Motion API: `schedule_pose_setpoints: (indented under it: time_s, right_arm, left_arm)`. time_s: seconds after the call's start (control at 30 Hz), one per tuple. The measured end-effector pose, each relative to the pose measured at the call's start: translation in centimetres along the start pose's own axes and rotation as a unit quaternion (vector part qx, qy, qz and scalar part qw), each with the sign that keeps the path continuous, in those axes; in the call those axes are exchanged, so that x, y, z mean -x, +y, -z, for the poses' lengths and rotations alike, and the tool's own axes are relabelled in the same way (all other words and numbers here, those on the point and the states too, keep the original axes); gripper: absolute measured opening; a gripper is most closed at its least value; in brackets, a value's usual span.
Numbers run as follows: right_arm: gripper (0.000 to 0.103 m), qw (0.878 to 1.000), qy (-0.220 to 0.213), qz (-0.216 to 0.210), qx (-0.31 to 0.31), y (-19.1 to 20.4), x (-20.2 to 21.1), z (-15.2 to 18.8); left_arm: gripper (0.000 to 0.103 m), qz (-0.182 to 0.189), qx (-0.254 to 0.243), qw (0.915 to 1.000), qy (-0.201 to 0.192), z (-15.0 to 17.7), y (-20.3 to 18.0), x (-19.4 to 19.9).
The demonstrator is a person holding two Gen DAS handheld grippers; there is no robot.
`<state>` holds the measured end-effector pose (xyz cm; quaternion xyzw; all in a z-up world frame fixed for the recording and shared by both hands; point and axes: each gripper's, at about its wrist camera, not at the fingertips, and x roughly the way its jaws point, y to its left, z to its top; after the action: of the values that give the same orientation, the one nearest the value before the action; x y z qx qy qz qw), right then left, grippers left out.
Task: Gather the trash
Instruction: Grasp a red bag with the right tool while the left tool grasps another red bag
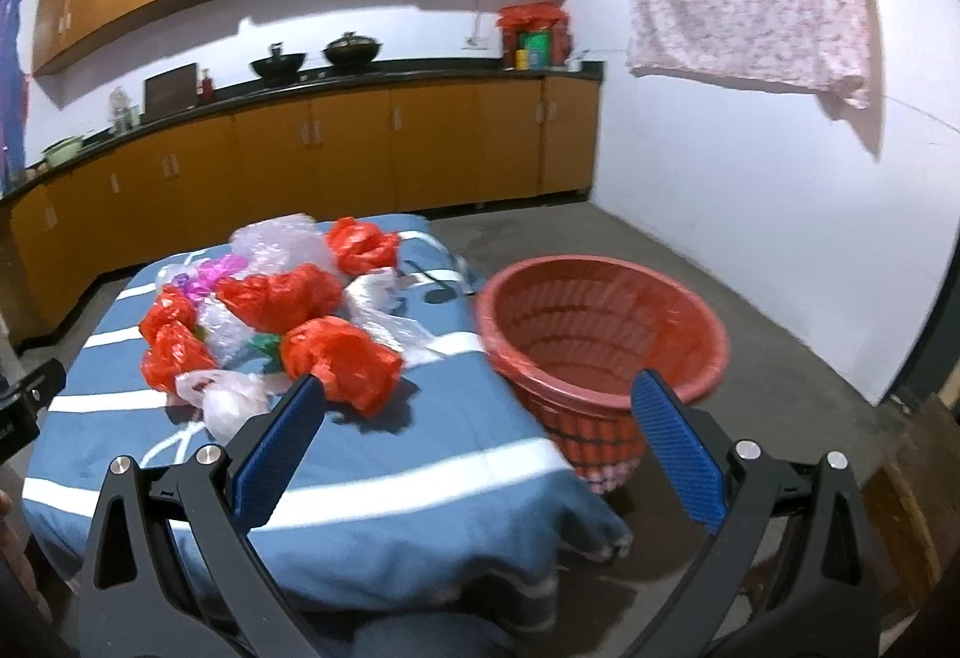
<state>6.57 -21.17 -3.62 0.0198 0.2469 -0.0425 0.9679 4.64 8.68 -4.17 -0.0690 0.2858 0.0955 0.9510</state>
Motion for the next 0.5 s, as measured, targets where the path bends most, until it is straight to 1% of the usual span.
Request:
schedule_pose_setpoints:
  time_s: [0.03, 0.1, 0.2, 0.3, 0.43, 0.5]
  right_arm:
    - [0.095, 1.000, 0.004, -0.013, 0.005, 0.8, -1.1, -0.3]
    - [0.087, 0.999, 0.011, -0.031, 0.013, 1.7, -2.5, -0.6]
    - [0.078, 0.997, 0.027, -0.060, 0.029, 3.7, -5.1, -0.9]
    - [0.072, 0.996, 0.045, -0.067, 0.045, 5.3, -7.4, -1.0]
    - [0.070, 0.994, 0.069, -0.070, 0.045, 5.8, -9.6, -0.9]
    - [0.060, 0.993, 0.080, -0.073, 0.047, 6.1, -10.3, -0.8]
  left_arm:
    - [0.099, -0.002, 0.003, 1.0000, 0.001, -0.3, 0.4, -0.6]
    - [0.099, -0.006, 0.005, 1.0000, 0.002, -0.6, 0.7, -1.5]
    - [0.099, -0.003, 0.007, 1.0000, 0.006, -1.5, 1.0, -3.3]
    - [0.099, 0.003, 0.008, 0.9999, 0.012, -2.3, 0.7, -5.0]
    - [0.099, 0.014, 0.000, 0.9997, 0.018, -3.2, 0.0, -7.3]
    - [0.099, 0.021, -0.002, 0.9995, 0.025, -3.4, -0.5, -8.6]
